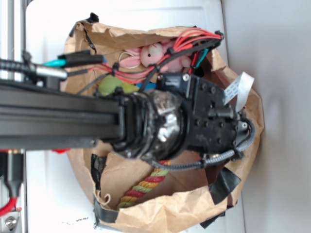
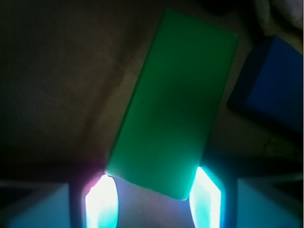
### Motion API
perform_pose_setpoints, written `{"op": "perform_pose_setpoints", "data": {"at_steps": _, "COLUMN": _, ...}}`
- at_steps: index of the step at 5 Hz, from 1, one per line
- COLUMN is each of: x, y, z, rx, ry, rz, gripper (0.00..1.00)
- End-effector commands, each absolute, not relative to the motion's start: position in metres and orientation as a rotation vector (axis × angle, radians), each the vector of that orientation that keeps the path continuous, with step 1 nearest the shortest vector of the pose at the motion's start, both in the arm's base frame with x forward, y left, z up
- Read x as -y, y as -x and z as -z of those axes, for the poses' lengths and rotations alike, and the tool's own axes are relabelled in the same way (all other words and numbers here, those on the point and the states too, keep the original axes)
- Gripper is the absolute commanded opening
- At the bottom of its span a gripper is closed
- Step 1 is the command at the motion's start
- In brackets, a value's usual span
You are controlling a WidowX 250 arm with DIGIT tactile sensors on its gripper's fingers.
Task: Grab the green block.
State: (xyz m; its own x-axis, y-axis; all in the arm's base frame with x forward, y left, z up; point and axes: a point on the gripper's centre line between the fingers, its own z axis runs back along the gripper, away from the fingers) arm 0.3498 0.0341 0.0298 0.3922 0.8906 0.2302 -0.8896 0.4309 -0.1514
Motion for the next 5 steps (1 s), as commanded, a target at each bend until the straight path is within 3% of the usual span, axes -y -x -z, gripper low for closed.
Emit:
{"op": "perform_pose_setpoints", "data": {"at_steps": 1, "x": -0.043, "y": -0.355, "z": -0.05, "rx": 0.353, "ry": 0.074, "rz": -1.151, "gripper": 1.0}}
{"op": "perform_pose_setpoints", "data": {"at_steps": 5, "x": -0.051, "y": -0.36, "z": -0.059, "rx": 0.361, "ry": 0.169, "rz": -1.246, "gripper": 1.0}}
